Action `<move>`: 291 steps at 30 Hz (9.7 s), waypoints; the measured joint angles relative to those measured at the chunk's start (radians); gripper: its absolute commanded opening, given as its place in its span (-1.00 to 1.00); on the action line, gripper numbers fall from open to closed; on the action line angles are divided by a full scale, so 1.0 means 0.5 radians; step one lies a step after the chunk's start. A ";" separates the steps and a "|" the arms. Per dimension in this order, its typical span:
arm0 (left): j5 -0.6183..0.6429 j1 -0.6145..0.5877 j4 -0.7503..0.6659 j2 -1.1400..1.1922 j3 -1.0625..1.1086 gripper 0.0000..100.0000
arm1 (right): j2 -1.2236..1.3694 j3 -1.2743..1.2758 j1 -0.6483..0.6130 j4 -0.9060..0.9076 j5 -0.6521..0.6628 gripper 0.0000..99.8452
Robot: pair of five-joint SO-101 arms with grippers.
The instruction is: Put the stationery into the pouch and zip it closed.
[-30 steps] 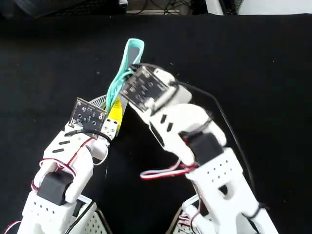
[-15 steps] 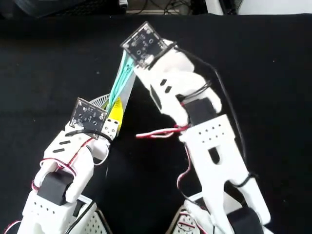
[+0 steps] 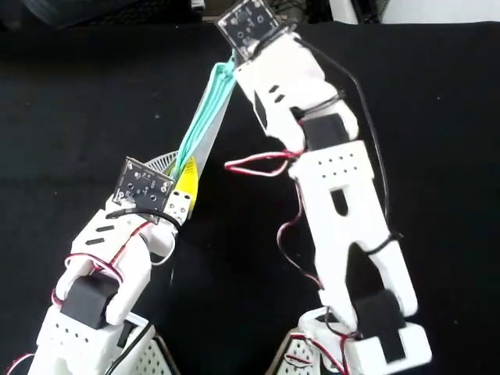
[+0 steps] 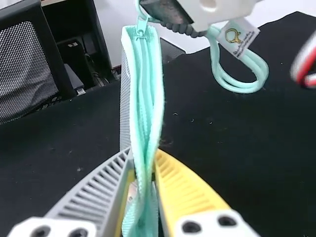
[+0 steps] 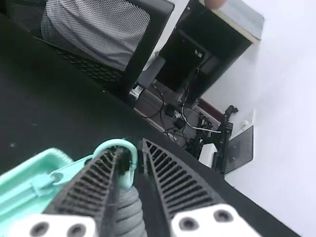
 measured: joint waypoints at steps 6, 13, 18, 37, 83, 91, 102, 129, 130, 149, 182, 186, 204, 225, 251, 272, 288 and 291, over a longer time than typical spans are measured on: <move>0.000 0.000 0.000 0.000 0.000 -0.94 | 0.135 -0.129 -0.003 0.000 0.000 -0.98; 0.000 0.000 -0.003 0.000 0.000 -0.94 | 0.141 -0.135 0.000 0.043 -0.006 -0.98; 0.000 0.000 0.000 0.000 0.003 -0.94 | 0.021 -0.138 0.009 0.264 -0.009 -0.89; 0.000 -0.003 0.003 0.000 0.009 -0.94 | -0.485 -0.141 -0.454 1.043 -0.015 -0.65; -0.080 -0.825 -0.500 0.049 0.172 -0.94 | -2.909 3.222 0.181 -0.325 -0.442 -0.94; -0.101 -1.068 -0.012 0.519 -0.482 -0.94 | -2.909 3.222 0.181 -0.325 -0.442 -0.94; -0.074 -1.301 0.193 0.730 -0.865 -0.94 | -2.909 3.222 0.181 -0.325 -0.442 -0.94; -0.135 -0.150 -0.083 2.200 -1.418 -0.93 | -2.915 3.222 0.601 -0.325 -0.721 -0.94; -0.135 -0.129 -0.068 2.243 -1.476 -0.93 | -2.915 3.222 0.601 -0.325 -0.721 -0.94; -0.040 -0.012 0.086 2.335 -1.912 -0.53 | -2.915 3.225 0.601 -0.344 -0.721 -0.94; -0.031 -1.071 1.234 2.157 -1.430 -0.94 | -2.915 3.225 0.601 -0.347 -0.733 -0.94; -0.049 -1.270 0.976 1.826 -0.924 -0.94 | -2.915 3.225 0.601 -0.347 -0.740 -0.94; -0.338 -1.544 0.506 -0.279 1.025 -0.94 | -2.915 3.225 0.522 -0.347 -0.740 -0.94; -0.341 -1.286 0.991 -0.939 1.169 -0.94 | -2.915 3.225 0.522 1.102 -0.740 -0.95; 0.574 -0.930 1.019 -0.939 1.169 -0.94 | -2.915 3.225 0.522 1.148 -0.740 -0.95; 0.292 -1.089 1.019 -0.939 1.169 -0.94 | -2.915 3.225 0.522 1.148 -0.740 -0.95; 0.295 -1.089 1.019 -0.939 1.169 -0.94 | -2.915 3.225 0.522 1.148 -0.740 -0.95; 0.295 -1.089 1.019 -0.939 1.169 -0.94 | -2.915 3.225 0.522 1.148 -0.740 -0.95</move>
